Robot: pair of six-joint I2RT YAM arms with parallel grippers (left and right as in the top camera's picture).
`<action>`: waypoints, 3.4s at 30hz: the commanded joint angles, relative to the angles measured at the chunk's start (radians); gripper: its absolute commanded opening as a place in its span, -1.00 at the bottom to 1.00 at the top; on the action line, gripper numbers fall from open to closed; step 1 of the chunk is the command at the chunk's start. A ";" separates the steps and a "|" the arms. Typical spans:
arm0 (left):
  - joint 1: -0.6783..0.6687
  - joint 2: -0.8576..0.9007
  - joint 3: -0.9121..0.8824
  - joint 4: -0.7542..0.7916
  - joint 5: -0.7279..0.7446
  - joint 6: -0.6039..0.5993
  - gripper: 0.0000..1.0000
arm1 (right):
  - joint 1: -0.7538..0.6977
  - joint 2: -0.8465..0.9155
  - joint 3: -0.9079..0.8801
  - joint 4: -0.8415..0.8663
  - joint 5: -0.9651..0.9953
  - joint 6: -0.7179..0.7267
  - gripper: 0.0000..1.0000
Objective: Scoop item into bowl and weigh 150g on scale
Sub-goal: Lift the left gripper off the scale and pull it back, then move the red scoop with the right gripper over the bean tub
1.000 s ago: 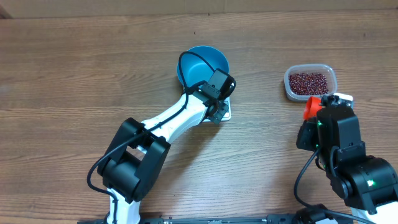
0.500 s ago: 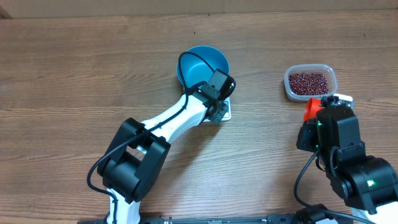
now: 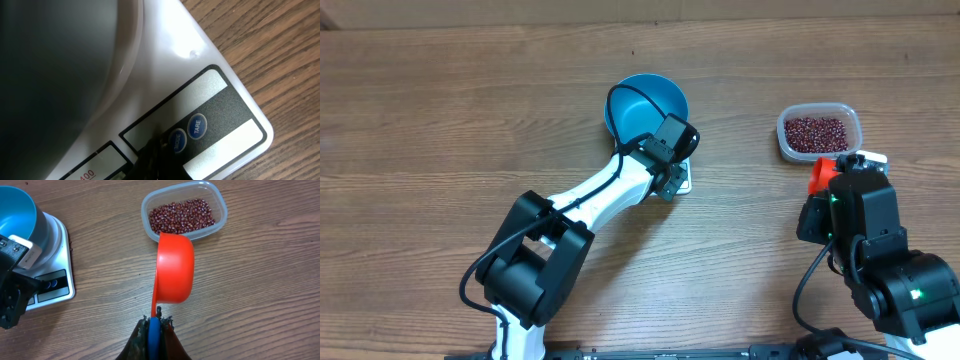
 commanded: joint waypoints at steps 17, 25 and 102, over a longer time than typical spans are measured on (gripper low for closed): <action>-0.035 -0.328 -0.025 -0.230 -0.035 -0.054 -0.92 | -0.004 -0.003 0.032 0.011 0.000 -0.001 -0.93; -0.022 -0.504 -0.025 -0.349 -0.038 -0.113 0.99 | -0.004 -0.003 0.032 0.014 0.000 -0.001 -0.93; 0.089 -0.700 -0.259 -0.235 0.068 0.013 0.99 | -0.004 0.051 0.032 0.069 0.011 -0.013 -0.93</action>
